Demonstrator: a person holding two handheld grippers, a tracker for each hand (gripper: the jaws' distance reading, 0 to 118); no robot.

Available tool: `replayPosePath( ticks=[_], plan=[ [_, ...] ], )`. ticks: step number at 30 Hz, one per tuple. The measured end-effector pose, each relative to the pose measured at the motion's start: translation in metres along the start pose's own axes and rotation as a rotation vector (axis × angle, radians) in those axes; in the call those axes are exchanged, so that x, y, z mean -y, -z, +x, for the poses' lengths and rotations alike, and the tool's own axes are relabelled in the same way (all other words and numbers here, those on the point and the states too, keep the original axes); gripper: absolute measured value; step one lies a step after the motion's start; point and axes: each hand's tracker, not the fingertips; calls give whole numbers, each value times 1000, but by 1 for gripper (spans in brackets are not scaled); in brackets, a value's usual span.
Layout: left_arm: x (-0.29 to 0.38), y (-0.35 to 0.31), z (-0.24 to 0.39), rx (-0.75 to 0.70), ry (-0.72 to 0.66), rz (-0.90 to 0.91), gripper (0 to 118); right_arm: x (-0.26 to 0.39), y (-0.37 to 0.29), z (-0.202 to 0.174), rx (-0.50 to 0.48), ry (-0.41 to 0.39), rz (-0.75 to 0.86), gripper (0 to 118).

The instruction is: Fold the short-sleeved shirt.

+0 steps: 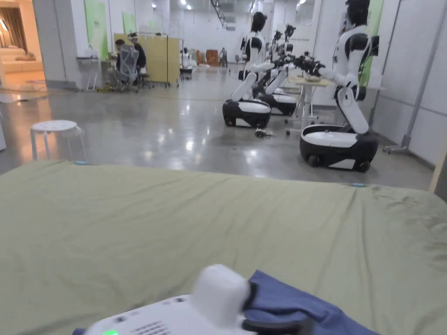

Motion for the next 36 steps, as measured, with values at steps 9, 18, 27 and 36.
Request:
replayPosePath(
  ticks=[9,18,27,36],
  plan=[
    [16,-149,9,-508,44,199,68,-15,-14,-27,-37,-63,92,0],
    [28,-187,21,-675,50,196,4,-16,-29,-36,-12,-87,136,0],
    [30,-177,15,-664,56,157,0,-16,-27,-34,-15,-65,135,0],
    [37,-182,-6,-674,-18,108,0,-14,-18,-29,-38,-34,118,0]
  ],
)
